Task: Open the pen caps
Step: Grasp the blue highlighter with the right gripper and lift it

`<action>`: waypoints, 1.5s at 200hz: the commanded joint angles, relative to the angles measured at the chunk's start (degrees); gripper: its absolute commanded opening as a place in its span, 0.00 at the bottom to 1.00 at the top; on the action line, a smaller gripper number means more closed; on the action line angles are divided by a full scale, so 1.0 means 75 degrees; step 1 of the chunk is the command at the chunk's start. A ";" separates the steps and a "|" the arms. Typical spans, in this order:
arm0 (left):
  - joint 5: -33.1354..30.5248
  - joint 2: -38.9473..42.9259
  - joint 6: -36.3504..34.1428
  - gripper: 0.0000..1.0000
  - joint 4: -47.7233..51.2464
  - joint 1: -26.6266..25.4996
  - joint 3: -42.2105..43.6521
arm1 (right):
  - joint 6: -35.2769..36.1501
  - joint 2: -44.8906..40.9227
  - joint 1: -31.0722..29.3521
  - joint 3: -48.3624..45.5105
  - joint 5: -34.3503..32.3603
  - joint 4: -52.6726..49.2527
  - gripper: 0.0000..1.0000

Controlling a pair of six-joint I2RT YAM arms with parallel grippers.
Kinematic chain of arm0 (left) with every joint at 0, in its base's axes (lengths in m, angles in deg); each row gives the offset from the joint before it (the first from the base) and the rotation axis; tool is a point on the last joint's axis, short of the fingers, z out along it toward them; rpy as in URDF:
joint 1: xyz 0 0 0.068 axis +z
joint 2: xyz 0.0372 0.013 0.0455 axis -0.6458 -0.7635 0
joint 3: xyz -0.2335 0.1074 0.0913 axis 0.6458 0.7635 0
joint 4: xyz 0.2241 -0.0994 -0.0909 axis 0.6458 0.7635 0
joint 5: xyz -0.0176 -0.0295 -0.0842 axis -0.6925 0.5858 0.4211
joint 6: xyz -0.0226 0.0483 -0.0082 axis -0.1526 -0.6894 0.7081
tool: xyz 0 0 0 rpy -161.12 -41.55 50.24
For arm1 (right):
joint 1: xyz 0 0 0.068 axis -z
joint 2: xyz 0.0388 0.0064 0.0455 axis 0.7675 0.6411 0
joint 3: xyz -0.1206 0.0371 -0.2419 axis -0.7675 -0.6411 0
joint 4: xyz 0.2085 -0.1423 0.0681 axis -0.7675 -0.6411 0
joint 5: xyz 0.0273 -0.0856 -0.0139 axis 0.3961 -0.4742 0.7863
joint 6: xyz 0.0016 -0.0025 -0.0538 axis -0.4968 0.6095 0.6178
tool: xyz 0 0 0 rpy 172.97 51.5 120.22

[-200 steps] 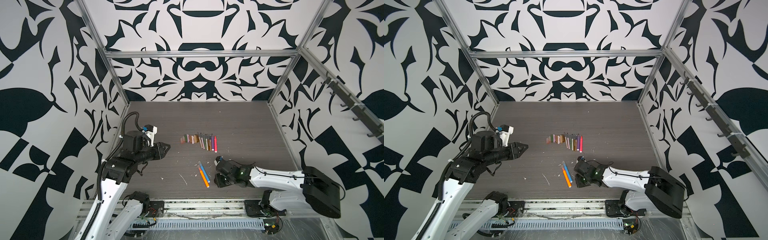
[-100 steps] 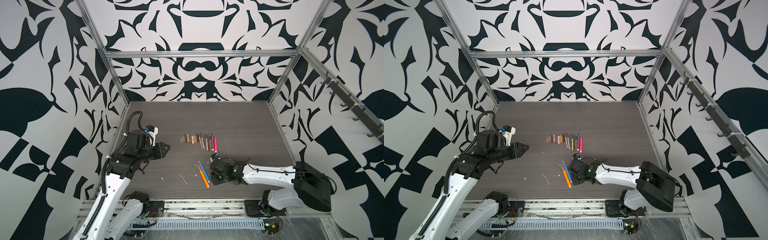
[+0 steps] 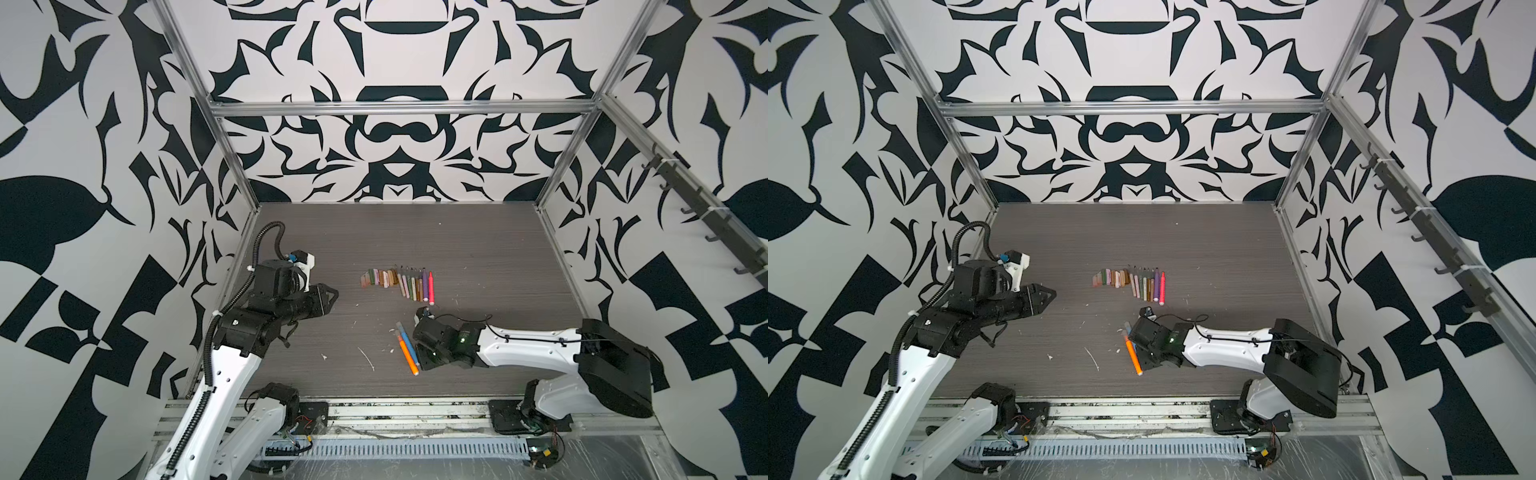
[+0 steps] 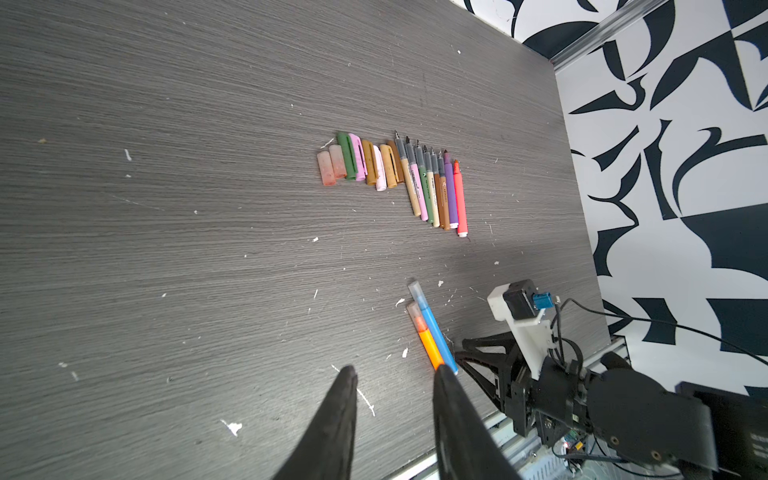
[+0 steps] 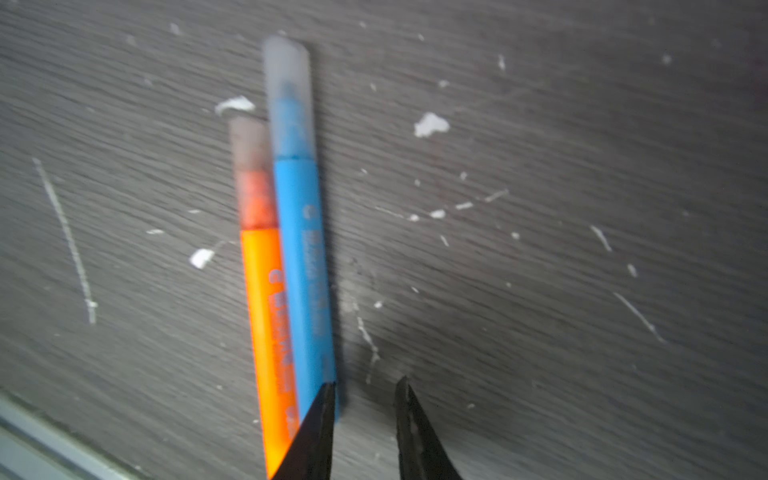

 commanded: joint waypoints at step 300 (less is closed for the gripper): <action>0.0059 0.0005 0.0028 0.35 0.0168 0.0059 0.0160 | -0.0318 0.0132 -0.0092 0.0464 -0.1560 -0.0908 0.28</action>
